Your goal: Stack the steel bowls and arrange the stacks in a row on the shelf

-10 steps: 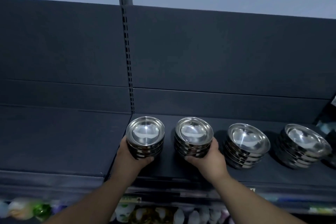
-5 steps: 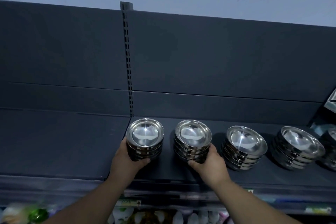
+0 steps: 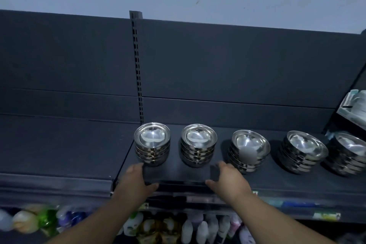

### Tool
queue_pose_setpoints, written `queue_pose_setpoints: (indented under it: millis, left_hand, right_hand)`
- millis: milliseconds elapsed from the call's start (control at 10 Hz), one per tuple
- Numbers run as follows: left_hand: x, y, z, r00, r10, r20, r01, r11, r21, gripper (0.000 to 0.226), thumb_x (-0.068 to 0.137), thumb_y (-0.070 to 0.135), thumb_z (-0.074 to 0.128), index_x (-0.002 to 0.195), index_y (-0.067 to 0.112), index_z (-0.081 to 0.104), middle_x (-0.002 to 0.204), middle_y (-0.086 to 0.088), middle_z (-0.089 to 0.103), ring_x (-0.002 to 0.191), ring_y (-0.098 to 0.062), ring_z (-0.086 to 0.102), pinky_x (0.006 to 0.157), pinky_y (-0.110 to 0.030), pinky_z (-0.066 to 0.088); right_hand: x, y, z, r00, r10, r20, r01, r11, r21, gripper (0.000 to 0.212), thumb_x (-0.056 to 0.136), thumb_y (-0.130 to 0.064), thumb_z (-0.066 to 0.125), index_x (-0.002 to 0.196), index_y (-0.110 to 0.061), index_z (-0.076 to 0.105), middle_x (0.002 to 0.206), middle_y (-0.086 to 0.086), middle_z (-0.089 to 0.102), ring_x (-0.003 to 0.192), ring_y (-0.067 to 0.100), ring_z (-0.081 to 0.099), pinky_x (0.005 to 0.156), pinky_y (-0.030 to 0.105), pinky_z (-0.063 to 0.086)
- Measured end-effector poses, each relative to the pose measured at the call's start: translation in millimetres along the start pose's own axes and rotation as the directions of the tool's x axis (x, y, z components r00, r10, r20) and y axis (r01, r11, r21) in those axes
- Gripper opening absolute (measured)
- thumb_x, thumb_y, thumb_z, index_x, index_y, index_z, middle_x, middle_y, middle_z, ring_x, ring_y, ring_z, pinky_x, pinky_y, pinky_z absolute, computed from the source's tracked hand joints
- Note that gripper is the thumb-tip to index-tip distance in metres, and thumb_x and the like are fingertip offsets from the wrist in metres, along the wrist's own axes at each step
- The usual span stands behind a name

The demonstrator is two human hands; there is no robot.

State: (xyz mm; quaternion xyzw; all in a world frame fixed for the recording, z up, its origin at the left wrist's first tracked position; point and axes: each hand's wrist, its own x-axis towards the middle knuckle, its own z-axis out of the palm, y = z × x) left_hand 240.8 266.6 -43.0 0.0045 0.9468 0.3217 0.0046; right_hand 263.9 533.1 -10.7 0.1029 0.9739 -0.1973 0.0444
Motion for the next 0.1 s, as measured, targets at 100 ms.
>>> queue_pose_setpoints:
  millis: [100]
  left_hand:
    - [-37.7,13.0,6.8,0.994,-0.043,0.102,0.033,0.995,0.098,0.074,0.079,0.047,0.069,0.14,0.021,0.037,0.14,0.0,0.04,0.124,-0.016,0.046,0.102,-0.025,0.039]
  right_hand:
    - [-32.4,22.8,3.7,0.998,-0.054,0.034,0.056,0.995,-0.084,0.05,0.081,-0.049,0.062,0.122,-0.022,0.051,0.124,0.002,0.055,0.114,0.022,0.055,0.091,0.033,0.05]
